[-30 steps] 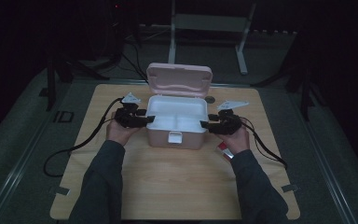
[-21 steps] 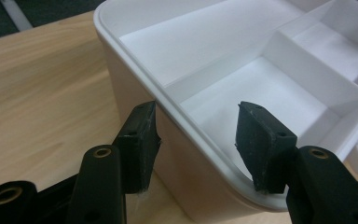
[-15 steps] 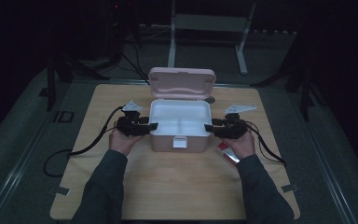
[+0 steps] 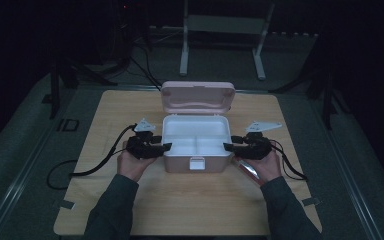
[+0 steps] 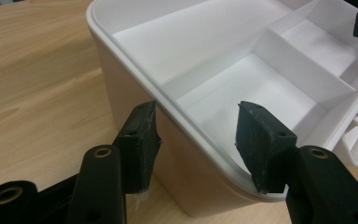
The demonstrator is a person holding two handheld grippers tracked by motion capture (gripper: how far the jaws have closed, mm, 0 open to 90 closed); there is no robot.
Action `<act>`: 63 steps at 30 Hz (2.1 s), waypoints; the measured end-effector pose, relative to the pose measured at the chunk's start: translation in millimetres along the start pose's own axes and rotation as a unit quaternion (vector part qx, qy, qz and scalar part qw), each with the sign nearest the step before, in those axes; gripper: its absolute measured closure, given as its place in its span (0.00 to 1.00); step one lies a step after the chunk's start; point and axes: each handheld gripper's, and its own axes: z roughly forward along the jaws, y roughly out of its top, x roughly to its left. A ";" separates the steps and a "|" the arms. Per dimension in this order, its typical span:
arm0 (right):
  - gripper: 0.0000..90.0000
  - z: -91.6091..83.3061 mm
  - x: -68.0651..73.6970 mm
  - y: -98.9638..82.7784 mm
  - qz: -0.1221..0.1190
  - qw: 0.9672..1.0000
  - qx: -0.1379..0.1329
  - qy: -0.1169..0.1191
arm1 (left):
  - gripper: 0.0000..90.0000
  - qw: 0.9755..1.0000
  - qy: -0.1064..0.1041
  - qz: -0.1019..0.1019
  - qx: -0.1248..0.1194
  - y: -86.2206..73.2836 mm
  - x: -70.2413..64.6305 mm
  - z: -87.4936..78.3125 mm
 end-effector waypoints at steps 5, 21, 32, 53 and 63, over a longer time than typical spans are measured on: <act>0.56 -3.7 4.3 -3.1 -0.002 1.000 0.001 0.000 | 0.54 1.000 0.000 -0.001 0.001 -3.0 -3.7 -2.7; 0.58 -7.7 9.9 -7.3 -0.019 1.000 -0.013 -0.006 | 0.51 1.000 0.000 0.020 0.005 -1.7 -4.2 -4.2; 0.56 -35.1 20.3 -17.5 -0.046 0.997 -0.045 -0.045 | 0.52 0.998 0.017 0.058 -0.014 20.2 5.1 -31.3; 0.56 -48.5 18.9 -62.4 -0.027 0.998 -0.041 -0.043 | 0.52 0.984 -0.013 0.176 0.006 64.8 -7.0 -42.7; 0.56 -42.5 22.7 -72.2 -0.043 0.998 -0.022 -0.039 | 0.55 0.960 -0.049 0.267 0.064 93.8 -17.7 -41.1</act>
